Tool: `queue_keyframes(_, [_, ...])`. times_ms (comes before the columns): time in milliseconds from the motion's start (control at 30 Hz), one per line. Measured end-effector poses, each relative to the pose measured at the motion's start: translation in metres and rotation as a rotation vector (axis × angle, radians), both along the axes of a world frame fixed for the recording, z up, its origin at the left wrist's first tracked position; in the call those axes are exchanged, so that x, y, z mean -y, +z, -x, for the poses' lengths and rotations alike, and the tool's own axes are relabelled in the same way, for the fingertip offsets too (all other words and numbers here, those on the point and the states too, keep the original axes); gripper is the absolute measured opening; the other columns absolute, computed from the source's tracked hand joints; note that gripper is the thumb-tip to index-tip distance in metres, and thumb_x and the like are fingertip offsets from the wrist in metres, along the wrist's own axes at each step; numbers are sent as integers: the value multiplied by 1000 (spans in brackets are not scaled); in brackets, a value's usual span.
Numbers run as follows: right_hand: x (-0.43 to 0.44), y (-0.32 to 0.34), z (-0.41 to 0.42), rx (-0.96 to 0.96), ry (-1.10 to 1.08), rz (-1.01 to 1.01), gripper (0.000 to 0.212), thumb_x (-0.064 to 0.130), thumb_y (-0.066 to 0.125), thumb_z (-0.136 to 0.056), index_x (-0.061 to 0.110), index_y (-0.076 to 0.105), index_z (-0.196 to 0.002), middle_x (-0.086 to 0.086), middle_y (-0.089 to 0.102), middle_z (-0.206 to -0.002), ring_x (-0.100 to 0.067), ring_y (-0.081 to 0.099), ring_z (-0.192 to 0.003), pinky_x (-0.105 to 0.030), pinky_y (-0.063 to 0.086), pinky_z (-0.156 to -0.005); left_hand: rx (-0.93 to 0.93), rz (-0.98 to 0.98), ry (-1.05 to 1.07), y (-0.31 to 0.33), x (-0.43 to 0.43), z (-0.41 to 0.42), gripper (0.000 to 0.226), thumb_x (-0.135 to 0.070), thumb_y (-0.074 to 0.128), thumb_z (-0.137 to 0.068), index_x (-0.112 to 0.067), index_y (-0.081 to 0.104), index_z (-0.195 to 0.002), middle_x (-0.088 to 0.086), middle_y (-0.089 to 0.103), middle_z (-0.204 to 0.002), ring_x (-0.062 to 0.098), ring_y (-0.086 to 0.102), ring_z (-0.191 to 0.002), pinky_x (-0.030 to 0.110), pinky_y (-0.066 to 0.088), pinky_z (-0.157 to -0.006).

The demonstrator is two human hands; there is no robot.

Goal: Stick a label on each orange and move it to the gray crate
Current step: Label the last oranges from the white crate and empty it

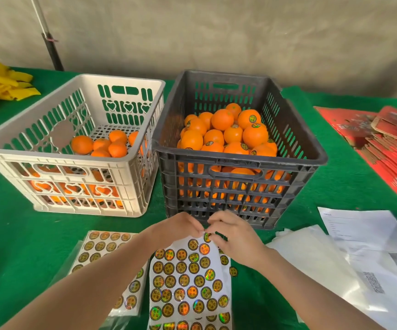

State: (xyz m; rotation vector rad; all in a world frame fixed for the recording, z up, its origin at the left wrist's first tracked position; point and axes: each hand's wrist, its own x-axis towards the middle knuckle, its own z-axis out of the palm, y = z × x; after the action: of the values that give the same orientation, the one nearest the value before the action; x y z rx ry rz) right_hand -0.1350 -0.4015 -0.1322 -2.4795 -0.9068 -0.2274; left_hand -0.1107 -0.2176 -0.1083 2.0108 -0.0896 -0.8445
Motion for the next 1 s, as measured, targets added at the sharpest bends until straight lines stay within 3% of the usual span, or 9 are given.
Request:
queue_keyframes(67, [0,0,2,44,26,-11,16,5,70,-80,12,73,-94,-6,65,-96,-26,62,-85,-39,54,-71,-1,-14,-26,1,0,-1,38,0,54,-88,-5,57,-51,0,35,-57,15,33,-62,27,26,-63])
queue_keyframes(167, [1,-1,2,71,41,-29,11,6,72,-81,12,74,-89,-6,65,-92,-25,62,-81,-39,55,-68,21,-40,-38,0,1,-3,19,0,55,-87,19,53,-81,7,35,-57,11,31,-59,27,25,-60])
queue_keyframes(267, [3,2,3,-14,-17,-106,5,4,71,-80,8,72,-81,-7,67,-96,-24,64,-89,-44,55,-75,62,-82,-62,-6,4,-6,20,-2,54,-90,8,67,-101,33,55,-91,12,45,-67,23,34,-64])
queue_keyframes(367, [4,15,1,-87,-94,-215,7,-1,70,-80,6,71,-82,-6,67,-97,-19,63,-94,-39,51,-86,144,-125,-130,-13,7,-8,27,-1,51,-92,2,66,-114,27,62,-117,28,60,-98,15,38,-78])
queue_keyframes(467, [-5,41,2,-50,-50,-300,6,-3,69,-80,3,68,-82,-7,66,-91,-16,62,-88,-32,49,-81,381,-214,-222,-15,6,-8,34,-10,54,-93,-6,58,-126,10,61,-122,22,56,-114,21,40,-97])
queue_keyframes(567, [-25,72,2,42,36,-399,4,-1,67,-82,2,68,-83,-5,65,-89,-12,60,-87,-27,49,-77,765,-61,-105,14,-13,-7,17,-10,63,-86,-25,62,-95,-17,54,-85,-2,57,-84,19,47,-79])
queue_keyframes(667, [-55,108,-5,156,100,-547,3,0,66,-84,1,69,-84,-7,64,-87,-12,59,-82,-23,48,-71,992,109,22,62,-48,-7,8,-13,64,-83,-19,66,-80,-11,63,-69,5,59,-60,16,43,-55])
queue_keyframes(833, [-118,159,-48,336,203,-634,23,4,53,-91,11,63,-110,-4,63,-95,-9,57,-84,-21,48,-73,1029,210,419,111,-123,-34,13,-11,58,-92,-19,68,-89,-7,61,-62,6,51,-49,21,40,-45])
queue_keyframes(1000, [-193,178,-122,13,95,-198,61,2,47,-93,28,32,-146,1,47,-142,-13,42,-130,-32,37,-104,920,188,713,124,-203,-86,35,7,44,-94,-22,62,-90,-2,66,-79,0,57,-50,16,46,-45])
